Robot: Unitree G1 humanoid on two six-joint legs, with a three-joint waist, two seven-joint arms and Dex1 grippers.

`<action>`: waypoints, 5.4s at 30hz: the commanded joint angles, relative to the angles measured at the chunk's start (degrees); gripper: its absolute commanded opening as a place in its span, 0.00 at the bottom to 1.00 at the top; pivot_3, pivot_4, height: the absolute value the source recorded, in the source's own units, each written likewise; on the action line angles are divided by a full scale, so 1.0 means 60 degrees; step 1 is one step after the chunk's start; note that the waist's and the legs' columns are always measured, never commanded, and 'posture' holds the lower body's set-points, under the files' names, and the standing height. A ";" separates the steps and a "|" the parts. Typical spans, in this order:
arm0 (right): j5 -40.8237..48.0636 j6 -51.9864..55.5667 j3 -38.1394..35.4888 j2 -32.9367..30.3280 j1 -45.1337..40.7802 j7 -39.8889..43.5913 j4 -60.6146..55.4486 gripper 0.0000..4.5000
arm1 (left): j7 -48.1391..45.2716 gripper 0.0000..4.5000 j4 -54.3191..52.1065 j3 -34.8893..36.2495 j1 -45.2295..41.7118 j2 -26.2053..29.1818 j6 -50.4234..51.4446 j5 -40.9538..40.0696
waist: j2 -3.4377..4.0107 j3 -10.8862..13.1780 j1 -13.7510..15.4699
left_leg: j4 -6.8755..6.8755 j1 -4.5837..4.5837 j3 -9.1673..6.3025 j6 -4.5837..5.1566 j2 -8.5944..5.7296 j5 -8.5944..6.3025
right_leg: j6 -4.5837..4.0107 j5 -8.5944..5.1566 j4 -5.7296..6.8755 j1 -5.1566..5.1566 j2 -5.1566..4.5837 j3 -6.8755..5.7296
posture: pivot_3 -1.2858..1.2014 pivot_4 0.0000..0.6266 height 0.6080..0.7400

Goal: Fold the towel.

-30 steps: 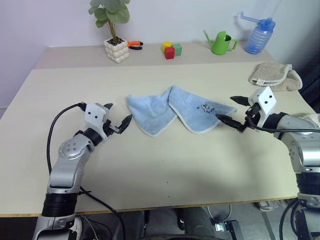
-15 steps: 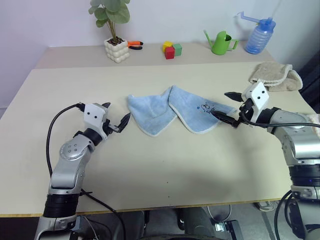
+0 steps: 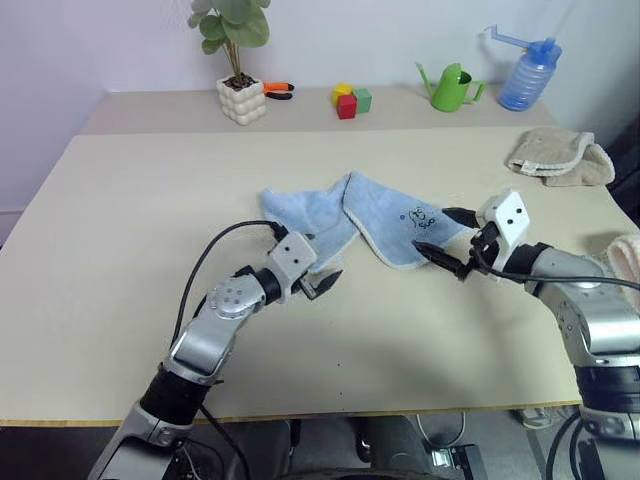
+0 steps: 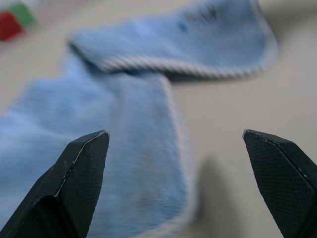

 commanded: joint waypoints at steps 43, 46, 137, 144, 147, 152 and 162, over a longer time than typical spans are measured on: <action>-0.3827 -0.0443 0.2991 0.0333 -0.0694 -0.1829 0.1200 0.71 | 0.1506 0.00 -0.0540 0.1948 0.0337 -0.0045 0.0286 0.0402 | 0.0011 -0.0008 0.0041 | -0.0007 0.0079 0.0000 0.0007 0.0001 -0.0006 | 0.0002 -0.0003 -0.0011 0.0072 -0.0001 0.0000 | 0.52 0.24 0.93; -0.3855 -0.0530 0.2945 0.0352 -0.0793 -0.1804 0.1329 0.37 | 0.1522 0.00 -0.0581 0.1999 0.0378 -0.0008 0.0298 0.0421 | 0.0010 -0.0009 0.0043 | -0.0004 0.0079 -0.0001 0.0008 -0.0004 -0.0006 | 0.0002 -0.0003 -0.0013 0.0079 -0.0005 -0.0001 | 0.52 0.24 0.93; -0.2104 -0.2342 0.1425 -0.1689 -0.2431 0.1802 0.3661 0.01 | 0.1912 0.00 0.3903 0.4001 -0.1946 0.1548 -0.0294 -0.0103 | -0.0008 0.0012 0.0005 | -0.0007 0.0071 0.0021 -0.0004 -0.0009 -0.0001 | 0.0009 0.0004 -0.0025 0.0062 -0.0024 -0.0019 | 0.52 0.24 0.93; -0.2690 -0.3181 0.1621 -0.1036 -0.2988 0.1272 0.5009 0.01 | 0.2198 0.00 0.5785 0.3794 -0.2923 0.1218 -0.0756 0.0143 | -0.0008 0.0012 -0.0006 | -0.0008 0.0070 0.0023 -0.0028 -0.0009 0.0013 | 0.0009 0.0004 -0.0019 0.0058 -0.0023 -0.0018 | 0.52 0.24 0.93; -0.2742 -0.3244 0.1562 -0.0855 -0.3146 0.1092 0.5252 0.01 | 0.2208 0.00 0.6004 0.3906 -0.2989 0.1171 -0.0785 0.0039 | -0.0008 0.0012 -0.0012 | -0.0008 0.0070 0.0023 -0.0030 -0.0009 0.0015 | 0.0009 0.0004 -0.0019 0.0057 -0.0024 -0.0018 | 0.52 0.24 0.93; -0.2850 -0.3251 0.1479 -0.0749 -0.3334 0.0745 0.5522 0.41 | 0.2527 0.31 0.5904 0.4338 -0.2916 0.1067 -0.0627 -0.0233 | -0.0008 0.0012 -0.0020 | -0.0008 0.0071 0.0020 -0.0032 -0.0009 0.0016 | 0.0009 0.0004 -0.0015 0.0056 -0.0024 -0.0018 | 0.52 0.24 0.93; -0.3144 -0.3334 0.0870 -0.0816 -0.2881 -0.0706 0.5226 0.86 | 0.3613 0.86 0.5680 0.5055 -0.2820 0.0700 -0.0581 -0.0469 | -0.0008 0.0012 0.0005 | -0.0007 0.0070 0.0021 -0.0035 -0.0011 0.0017 | 0.0009 0.0004 -0.0014 0.0054 -0.0027 -0.0017 | 0.52 0.24 0.93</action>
